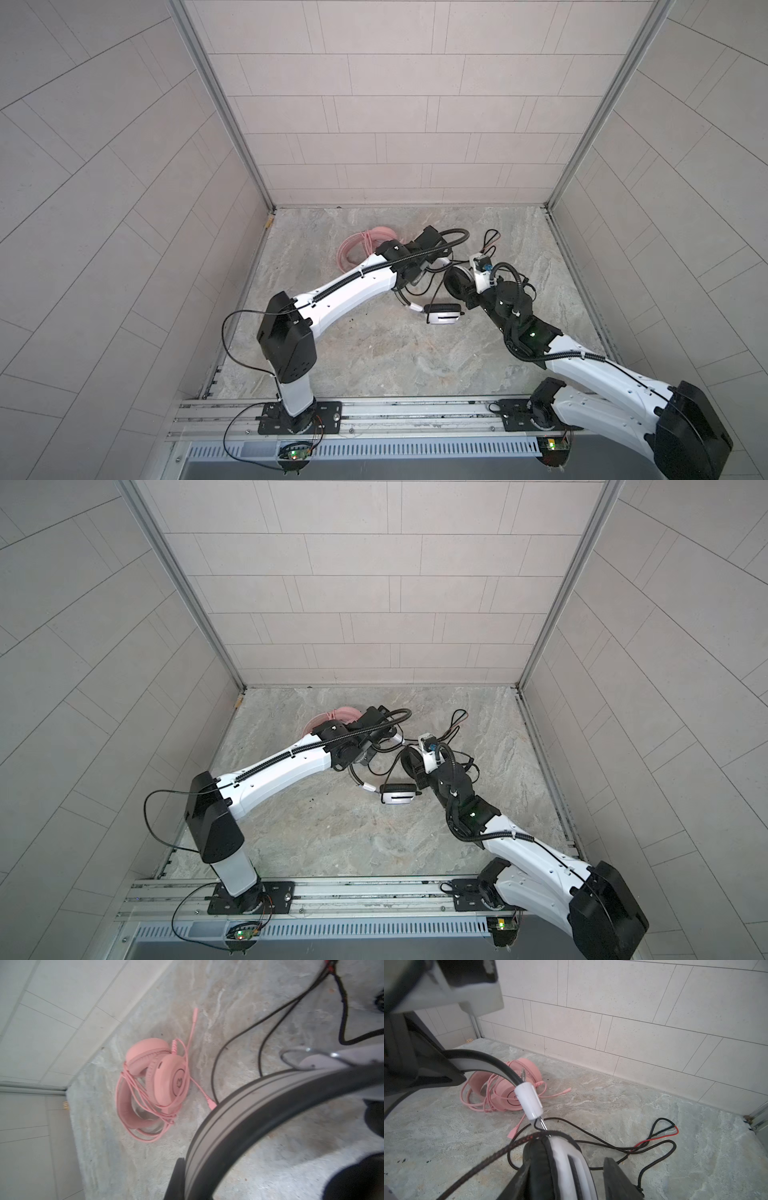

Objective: Wrap the headphones
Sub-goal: 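Grasp the headband with the left gripper while the right gripper releases it, then raise the white headset with the left gripper while right reaches for the black cable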

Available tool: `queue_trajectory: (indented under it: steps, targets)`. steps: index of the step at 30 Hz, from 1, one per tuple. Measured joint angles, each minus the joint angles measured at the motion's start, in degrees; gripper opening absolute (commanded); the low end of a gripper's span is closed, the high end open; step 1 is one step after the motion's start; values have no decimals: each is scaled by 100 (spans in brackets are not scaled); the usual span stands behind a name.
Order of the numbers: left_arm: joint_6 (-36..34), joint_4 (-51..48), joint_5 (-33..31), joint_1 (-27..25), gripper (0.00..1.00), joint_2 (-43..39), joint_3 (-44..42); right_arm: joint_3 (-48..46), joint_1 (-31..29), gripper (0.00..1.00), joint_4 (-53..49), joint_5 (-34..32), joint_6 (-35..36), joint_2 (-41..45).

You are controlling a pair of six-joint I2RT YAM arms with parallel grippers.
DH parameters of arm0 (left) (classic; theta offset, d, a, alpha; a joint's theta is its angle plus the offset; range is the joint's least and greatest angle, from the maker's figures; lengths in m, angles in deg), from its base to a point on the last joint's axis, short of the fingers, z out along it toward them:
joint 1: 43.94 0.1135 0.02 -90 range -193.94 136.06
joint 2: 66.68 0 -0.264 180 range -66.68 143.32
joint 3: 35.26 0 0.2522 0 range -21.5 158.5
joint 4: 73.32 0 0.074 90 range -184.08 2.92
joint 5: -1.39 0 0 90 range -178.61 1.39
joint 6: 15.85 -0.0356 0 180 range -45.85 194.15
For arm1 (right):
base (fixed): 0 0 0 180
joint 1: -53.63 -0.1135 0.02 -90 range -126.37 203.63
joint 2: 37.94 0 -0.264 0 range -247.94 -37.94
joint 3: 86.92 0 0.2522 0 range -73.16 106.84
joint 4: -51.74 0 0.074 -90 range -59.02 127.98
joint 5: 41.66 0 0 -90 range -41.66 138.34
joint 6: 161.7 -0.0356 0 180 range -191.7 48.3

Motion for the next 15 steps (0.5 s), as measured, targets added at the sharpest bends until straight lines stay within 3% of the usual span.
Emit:
queue_trajectory:
  steps: [8, 15]
  targets:
    - [-308, 562, -614, 28, 0, -820, -278, -90, 691, 56, 614, 1023, -780, 66]
    - [-415, 533, -833, 498, 0, -1248, -299, -181, 960, 64, 761, 1180, -1025, 15]
